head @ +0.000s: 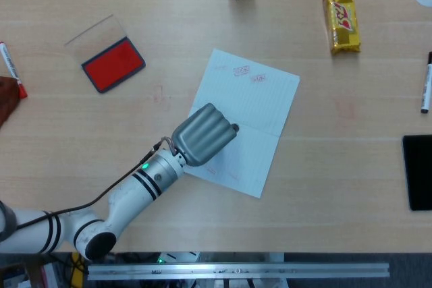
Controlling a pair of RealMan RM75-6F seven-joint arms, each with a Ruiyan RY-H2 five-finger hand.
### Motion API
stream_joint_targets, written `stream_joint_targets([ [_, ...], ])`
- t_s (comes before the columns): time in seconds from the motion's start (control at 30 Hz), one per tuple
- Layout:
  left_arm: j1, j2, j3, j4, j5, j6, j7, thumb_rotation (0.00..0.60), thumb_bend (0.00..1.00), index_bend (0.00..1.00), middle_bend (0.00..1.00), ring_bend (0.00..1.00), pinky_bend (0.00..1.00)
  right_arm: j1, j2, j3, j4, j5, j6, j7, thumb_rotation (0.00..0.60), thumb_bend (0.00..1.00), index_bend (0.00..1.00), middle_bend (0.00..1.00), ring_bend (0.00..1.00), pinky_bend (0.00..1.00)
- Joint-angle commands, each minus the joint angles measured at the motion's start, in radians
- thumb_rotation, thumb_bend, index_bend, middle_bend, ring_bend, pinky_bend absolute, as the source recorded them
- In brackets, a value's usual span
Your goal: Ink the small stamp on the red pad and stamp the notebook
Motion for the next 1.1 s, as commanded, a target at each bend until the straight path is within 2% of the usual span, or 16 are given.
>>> stream_joint_targets([
  [0.03,0.001,-0.024,0.014,0.02,0.011,-0.005,0.012,0.6,0.34,0.62,1.0,1.0,1.0,-0.002,0.001,0.0,0.001,0.0,0.002,0.001,0.6,0.31,0.23,0.33,0.23,0.26],
  [0.77,0.04,-0.099,0.063,0.124,0.063,-0.009,0.011,0.6,0.34,0.62,1.0,1.0,1.0,-0.007,0.001,0.0,0.008,0.006,0.0,0.006,0.6,0.31,0.23,0.33,0.23,0.26],
  [1.1,0.049,-0.121,0.057,0.156,0.066,-0.029,-0.007,0.6,0.34,0.62,1.0,1.0,1.0,-0.013,0.002,0.0,0.007,0.008,0.005,0.006,0.6,0.31,0.23,0.33,0.23,0.26],
])
